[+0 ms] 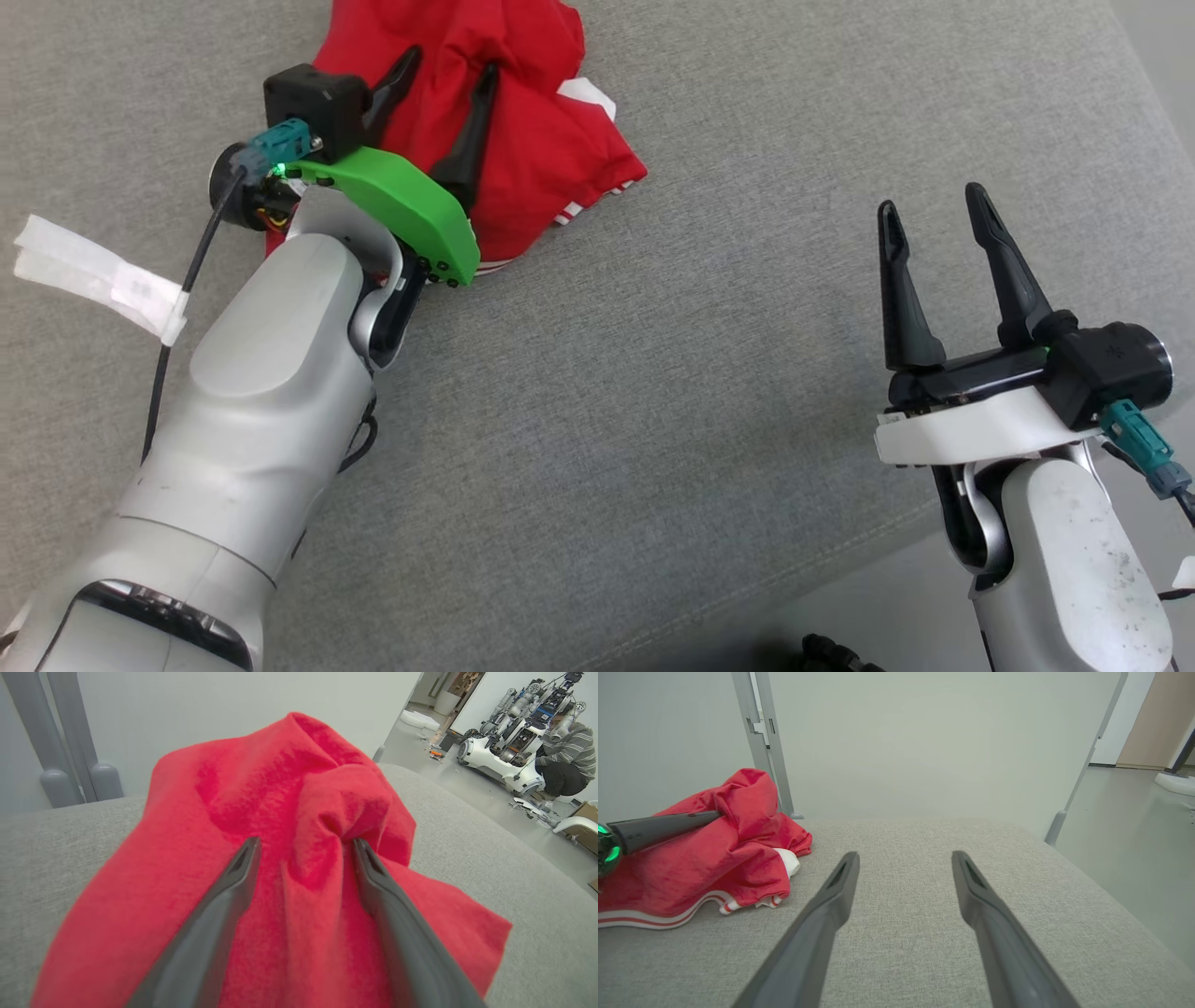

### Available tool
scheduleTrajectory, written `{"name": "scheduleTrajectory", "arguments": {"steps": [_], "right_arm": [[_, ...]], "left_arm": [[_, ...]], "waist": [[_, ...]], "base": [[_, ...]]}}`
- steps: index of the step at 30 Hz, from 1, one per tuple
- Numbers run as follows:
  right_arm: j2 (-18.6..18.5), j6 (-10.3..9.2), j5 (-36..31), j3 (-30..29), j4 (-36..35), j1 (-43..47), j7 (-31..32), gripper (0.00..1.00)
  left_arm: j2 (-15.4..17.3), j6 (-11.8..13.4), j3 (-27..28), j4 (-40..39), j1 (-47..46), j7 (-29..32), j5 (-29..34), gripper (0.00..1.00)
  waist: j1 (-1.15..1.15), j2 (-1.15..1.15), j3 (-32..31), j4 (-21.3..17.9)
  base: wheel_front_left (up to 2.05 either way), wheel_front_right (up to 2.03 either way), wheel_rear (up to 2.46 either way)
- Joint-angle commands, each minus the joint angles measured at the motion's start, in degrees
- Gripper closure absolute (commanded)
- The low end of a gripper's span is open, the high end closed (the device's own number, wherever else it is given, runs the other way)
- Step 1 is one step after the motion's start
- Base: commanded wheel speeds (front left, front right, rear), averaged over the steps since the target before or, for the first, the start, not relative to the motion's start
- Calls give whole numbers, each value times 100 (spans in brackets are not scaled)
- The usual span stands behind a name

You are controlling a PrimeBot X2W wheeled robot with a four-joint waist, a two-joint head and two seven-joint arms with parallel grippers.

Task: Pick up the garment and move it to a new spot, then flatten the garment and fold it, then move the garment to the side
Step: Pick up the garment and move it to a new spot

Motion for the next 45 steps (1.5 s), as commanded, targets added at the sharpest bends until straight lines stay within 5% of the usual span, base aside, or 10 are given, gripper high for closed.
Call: {"name": "scheduleTrajectory", "arguments": {"steps": [1, 9, 14, 31, 45], "right_arm": [[2, -3, -68, 5, 10, -44, -2, 0], [-3, -4, -235, -10, 108, 162, -2, 0], [-5, -4, -331, 87, 209, 306, -2, 0], [-5, -4, -214, 292, 469, 1058, -2, 0], [-3, -4, -167, 457, 534, 1576, -2, 0]], "left_arm": [[-29, -25, 1, 31, -33, -101, 98, 0], [120, 611, 757, -1373, 822, -205, 1327, 0], [64, 775, 1541, -2417, 1923, -205, 1894, 0], [-456, 367, 3784, -4266, 5286, -207, 2875, 0], [-530, 399, 4128, -4887, 6589, -207, 3178, 0]], "waist": [[0, 0, -134, 221], [0, 0, -774, 919], [0, 0, -1178, 1255], [0, 0, -2358, 1743], [0, 0, -2699, 1754]], "base": [[0, 0, 0], [0, 0, 0], [0, 0, 0], [0, 0, 0], [0, 0, 0]]}}
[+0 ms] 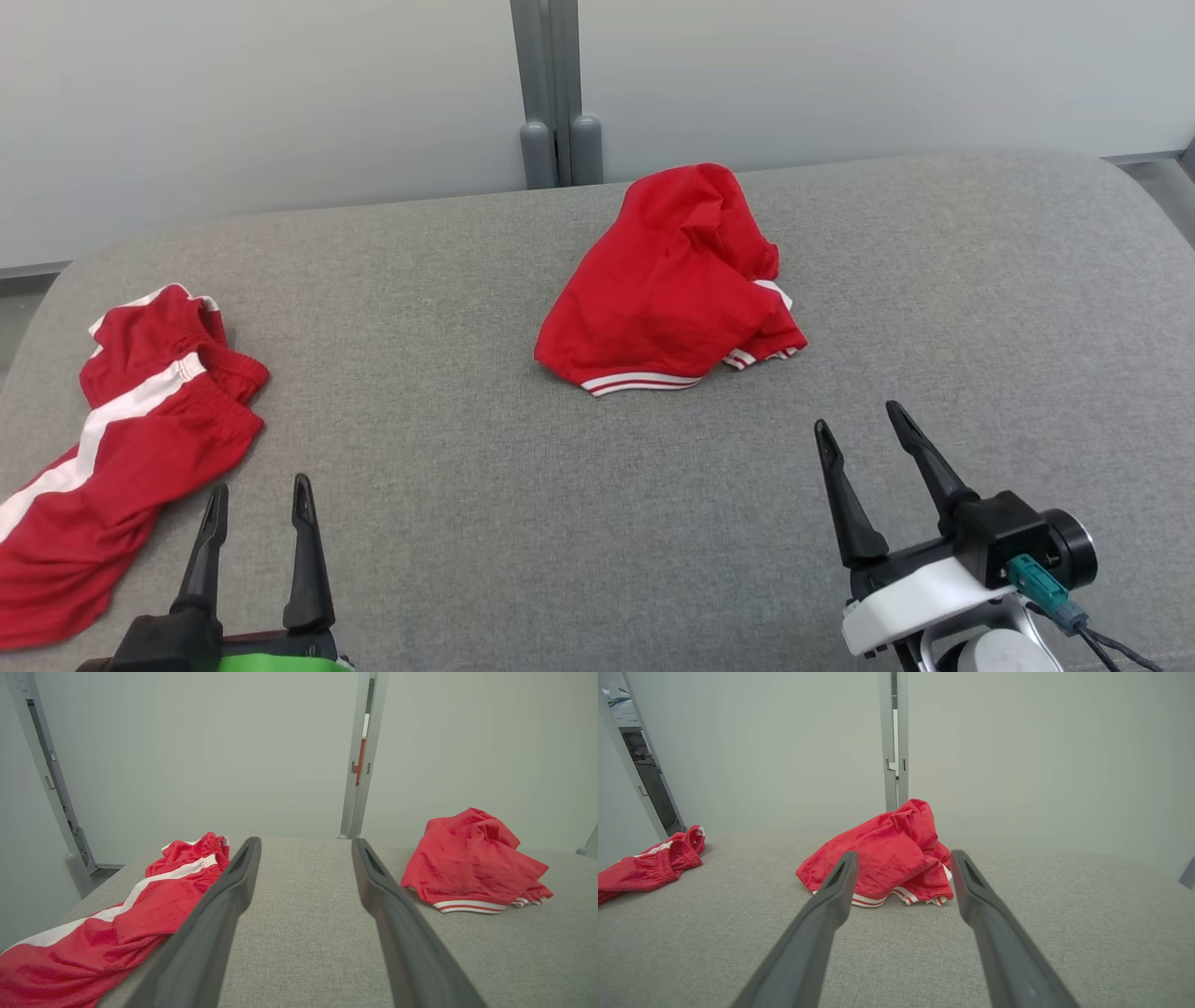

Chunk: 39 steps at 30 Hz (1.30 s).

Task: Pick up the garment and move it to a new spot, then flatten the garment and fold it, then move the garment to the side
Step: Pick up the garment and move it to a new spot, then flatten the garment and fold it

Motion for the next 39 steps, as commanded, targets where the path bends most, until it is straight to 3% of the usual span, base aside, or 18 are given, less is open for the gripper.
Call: {"name": "scheduleTrajectory", "arguments": {"steps": [1, 39], "right_arm": [[-9, -4, 23, 20, 11, 97, -2, 0], [-9, -4, 45, 56, 143, 272, -2, 0]], "left_arm": [[-1, -5, 37, 41, 113, 0, 20, 0], [-1, 115, -312, 301, 224, -1, 264, 0]], "waist": [[0, 0, -34, -10], [0, 0, -155, -35]], "base": [[0, 0, 0], [0, 0, 0]]}}
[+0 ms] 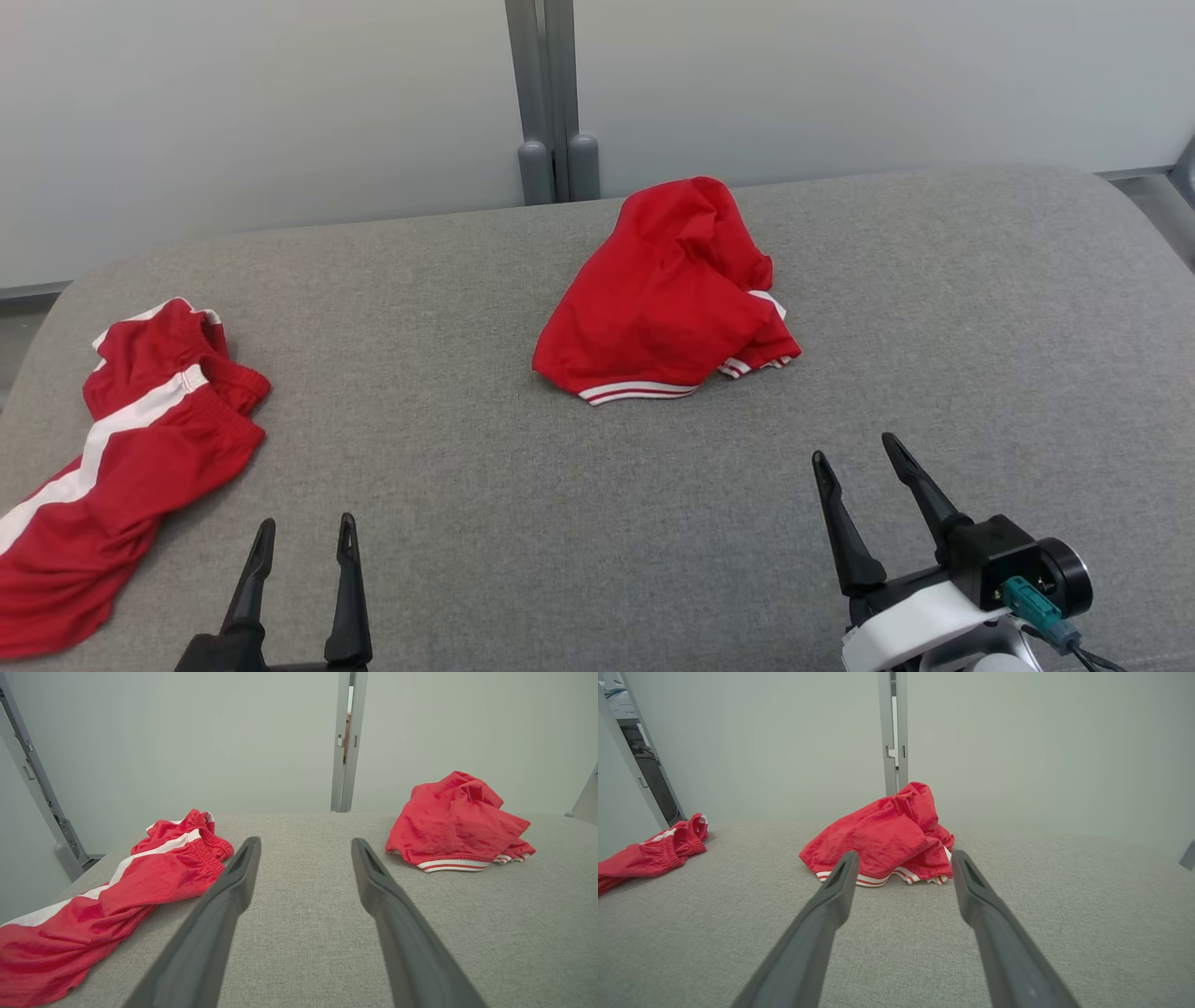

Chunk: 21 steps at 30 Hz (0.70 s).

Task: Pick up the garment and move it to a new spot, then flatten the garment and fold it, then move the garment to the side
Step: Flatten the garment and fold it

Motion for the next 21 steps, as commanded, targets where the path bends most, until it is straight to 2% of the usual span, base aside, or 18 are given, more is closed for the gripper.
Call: {"name": "scheduleTrajectory", "arguments": {"steps": [1, 18, 21], "right_arm": [[-11, -4, 6, 0, -7, 34, -1, 0], [-11, -4, -1, 23, 1, -53, -1, 0], [-11, -4, -11, 28, -28, -105, -1, 0]], "left_arm": [[2, 26, -2, -9, -23, -2, 7, 0], [4, 182, -121, 59, -175, -1, 369, 0], [4, 44, -260, 232, -354, -1, 527, 0]], "waist": [[0, 0, 4, 1], [0, 0, 105, -59], [0, 0, 194, -98]], "base": [[0, 0, 0], [0, 0, 0], [0, 0, 0]]}}
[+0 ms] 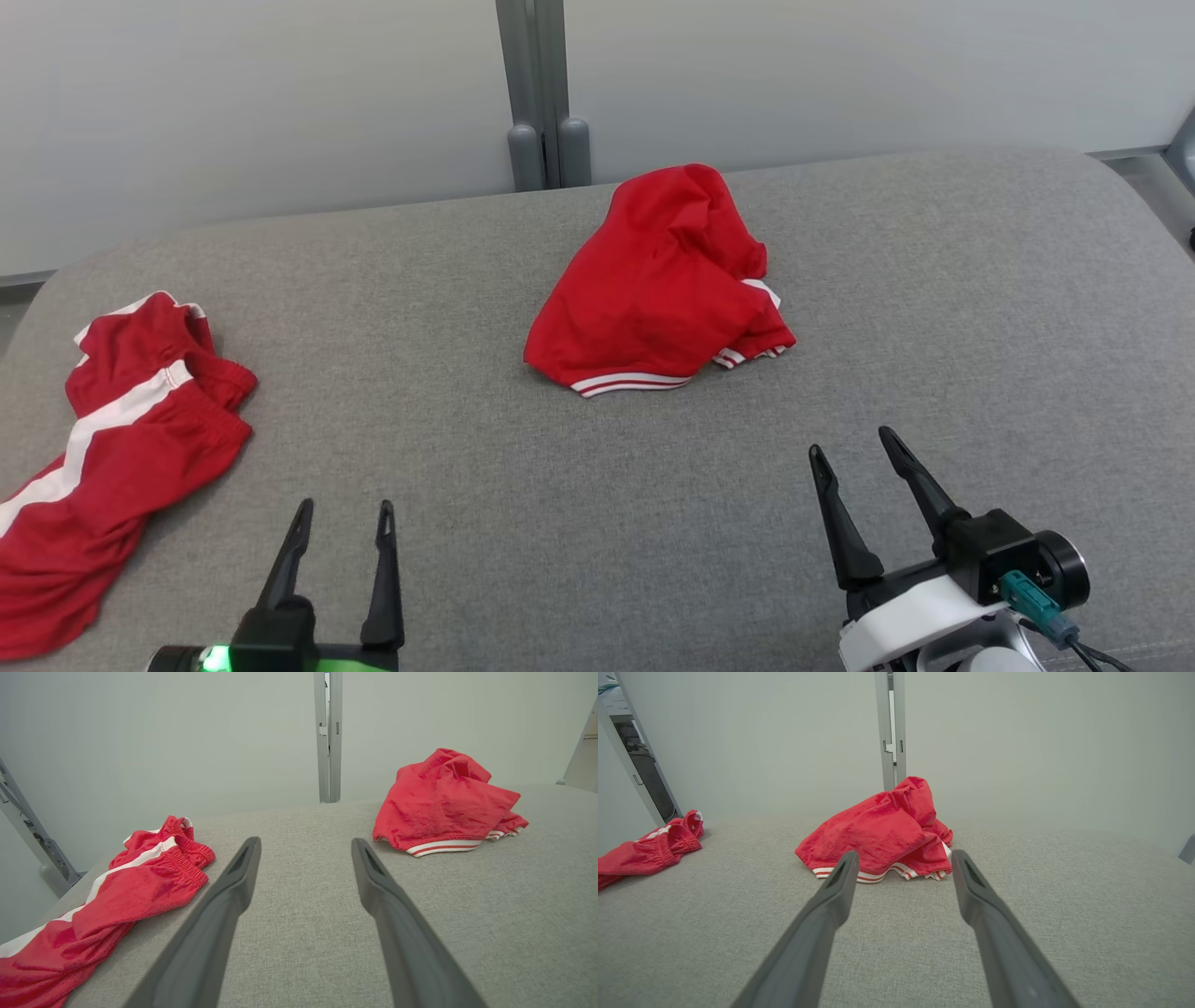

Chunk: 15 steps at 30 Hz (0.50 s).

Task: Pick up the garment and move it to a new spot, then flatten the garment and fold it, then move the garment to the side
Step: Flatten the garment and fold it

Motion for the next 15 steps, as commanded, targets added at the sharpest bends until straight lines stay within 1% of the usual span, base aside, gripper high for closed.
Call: {"name": "scheduleTrajectory", "arguments": {"steps": [1, 6, 12, 15], "right_arm": [[-11, -4, -14, 2, -26, -63, -1, 0], [-11, -4, -50, 9, -62, -175, -1, 0], [-9, -4, -71, -28, -192, -430, -1, 0], [-11, -4, -21, -84, -230, -539, -1, 0]], "left_arm": [[12, -56, -55, 50, -216, -2, 128, 0], [125, -218, -472, 497, -790, -1, 512, 0], [351, -380, -1153, 1066, -1749, 0, 865, 0], [366, -413, -1384, 1421, -2185, 0, 857, 0]], "waist": [[0, 0, 78, -41], [0, 0, 317, -128], [0, 0, 876, -277], [0, 0, 1097, -380]], "base": [[0, 0, 0], [0, 0, 0], [0, 0, 0], [0, 0, 0]]}}
